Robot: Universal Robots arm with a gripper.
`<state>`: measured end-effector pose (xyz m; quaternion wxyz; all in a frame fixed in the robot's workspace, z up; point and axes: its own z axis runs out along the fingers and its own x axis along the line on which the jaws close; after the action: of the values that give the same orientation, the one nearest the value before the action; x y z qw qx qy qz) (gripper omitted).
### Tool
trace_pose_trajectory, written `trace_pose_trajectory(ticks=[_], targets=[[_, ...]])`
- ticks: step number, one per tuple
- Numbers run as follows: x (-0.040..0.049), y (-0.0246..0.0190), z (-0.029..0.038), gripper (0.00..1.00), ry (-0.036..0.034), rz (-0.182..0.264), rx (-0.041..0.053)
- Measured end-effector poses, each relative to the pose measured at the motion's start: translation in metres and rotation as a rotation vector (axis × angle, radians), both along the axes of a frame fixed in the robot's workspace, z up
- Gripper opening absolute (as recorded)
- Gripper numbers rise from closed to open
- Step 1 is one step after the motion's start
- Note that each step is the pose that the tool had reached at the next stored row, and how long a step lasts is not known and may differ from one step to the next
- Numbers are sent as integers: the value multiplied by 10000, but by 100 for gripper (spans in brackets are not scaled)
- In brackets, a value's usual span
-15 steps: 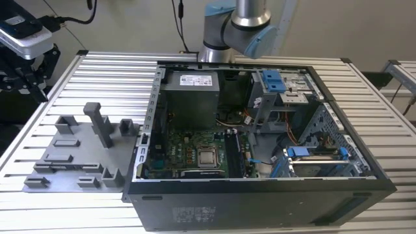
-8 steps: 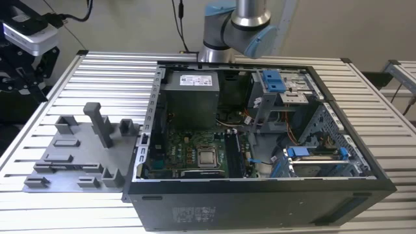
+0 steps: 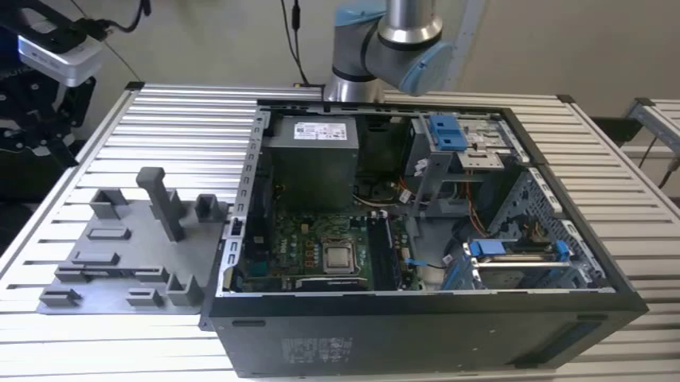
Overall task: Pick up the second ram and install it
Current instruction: 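Pick up the second ram and move it above second insertion slot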
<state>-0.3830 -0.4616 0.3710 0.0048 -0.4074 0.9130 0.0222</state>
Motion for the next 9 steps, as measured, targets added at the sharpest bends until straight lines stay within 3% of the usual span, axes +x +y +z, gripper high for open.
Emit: trace_pose_trajectory(ticks=[5,9], targets=[[1,0,-22,11,-226,659,2],[-1,1,-33,11,-229,1385,10]])
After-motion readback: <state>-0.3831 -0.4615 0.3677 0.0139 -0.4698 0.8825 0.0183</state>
